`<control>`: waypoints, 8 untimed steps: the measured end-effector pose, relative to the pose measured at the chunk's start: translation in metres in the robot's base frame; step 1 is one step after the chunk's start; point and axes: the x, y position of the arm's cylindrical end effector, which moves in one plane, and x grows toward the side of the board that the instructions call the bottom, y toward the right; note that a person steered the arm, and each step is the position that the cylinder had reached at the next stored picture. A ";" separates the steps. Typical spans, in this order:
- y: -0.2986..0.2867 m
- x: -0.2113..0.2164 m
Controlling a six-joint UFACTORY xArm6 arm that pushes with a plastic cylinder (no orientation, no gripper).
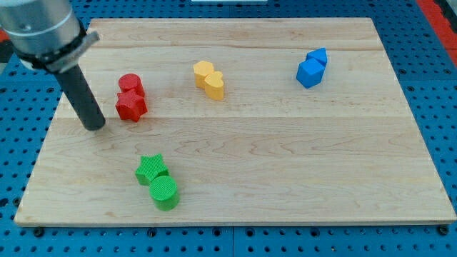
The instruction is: Move your arm towards the center right
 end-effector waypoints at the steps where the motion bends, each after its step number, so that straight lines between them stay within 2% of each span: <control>1: 0.065 -0.025; 2: 0.166 -0.026; 3: 0.187 -0.025; 5: 0.193 -0.008; 6: 0.161 -0.007; 7: 0.161 -0.002; 8: 0.201 0.007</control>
